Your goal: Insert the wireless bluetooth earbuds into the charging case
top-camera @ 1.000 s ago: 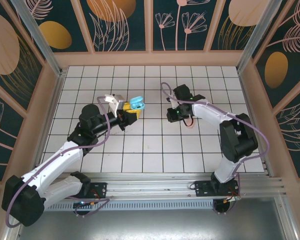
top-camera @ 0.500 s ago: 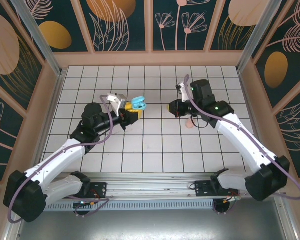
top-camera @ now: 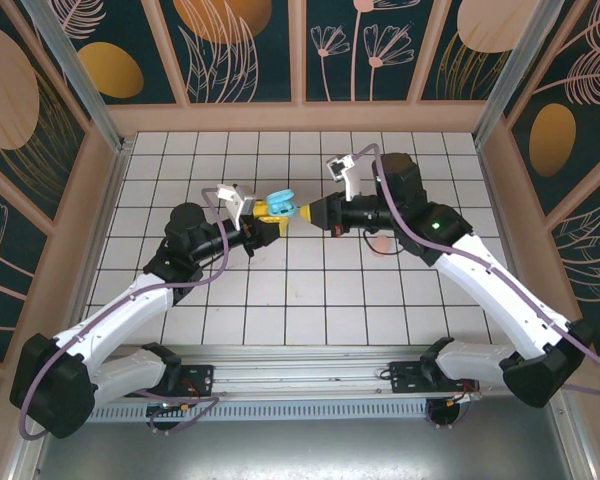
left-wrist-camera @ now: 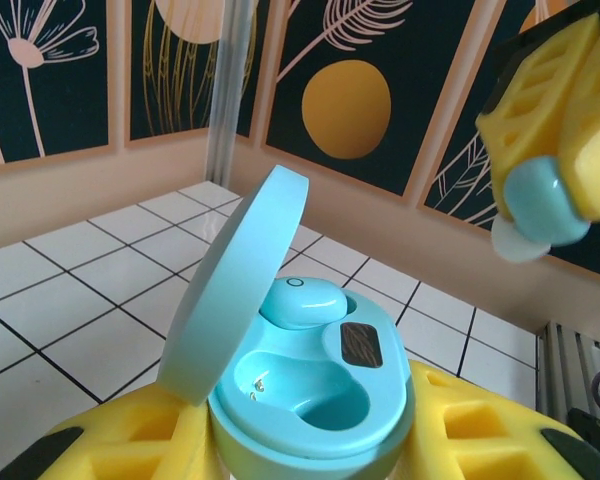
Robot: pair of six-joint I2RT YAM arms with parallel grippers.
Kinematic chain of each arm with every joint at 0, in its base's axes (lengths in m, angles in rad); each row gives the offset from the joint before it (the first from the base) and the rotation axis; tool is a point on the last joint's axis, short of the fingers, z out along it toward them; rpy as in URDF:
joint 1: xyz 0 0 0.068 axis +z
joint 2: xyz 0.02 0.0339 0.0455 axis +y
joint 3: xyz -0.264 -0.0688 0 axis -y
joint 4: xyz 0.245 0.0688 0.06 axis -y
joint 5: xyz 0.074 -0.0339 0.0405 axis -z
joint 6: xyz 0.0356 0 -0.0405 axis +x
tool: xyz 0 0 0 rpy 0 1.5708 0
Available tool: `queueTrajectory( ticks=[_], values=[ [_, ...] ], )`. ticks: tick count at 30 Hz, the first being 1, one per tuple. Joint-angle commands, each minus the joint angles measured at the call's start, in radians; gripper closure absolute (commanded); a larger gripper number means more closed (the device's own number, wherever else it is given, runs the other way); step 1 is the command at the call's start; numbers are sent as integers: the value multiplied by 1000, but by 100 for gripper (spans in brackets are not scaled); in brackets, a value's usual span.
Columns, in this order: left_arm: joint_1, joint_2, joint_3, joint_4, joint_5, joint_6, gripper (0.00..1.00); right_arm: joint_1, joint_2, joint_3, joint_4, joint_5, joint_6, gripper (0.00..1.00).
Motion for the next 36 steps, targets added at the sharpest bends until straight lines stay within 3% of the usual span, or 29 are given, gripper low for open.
queueTrajectory(
  ticks=[1, 36],
  values=[
    [-5, -16, -6, 65, 28, 20, 100, 22, 46, 37, 87, -69, 41, 93],
    [-5, -58, -39, 59, 8, 103, 100, 84, 209, 109, 143, -60, 112, 93]
  ],
)
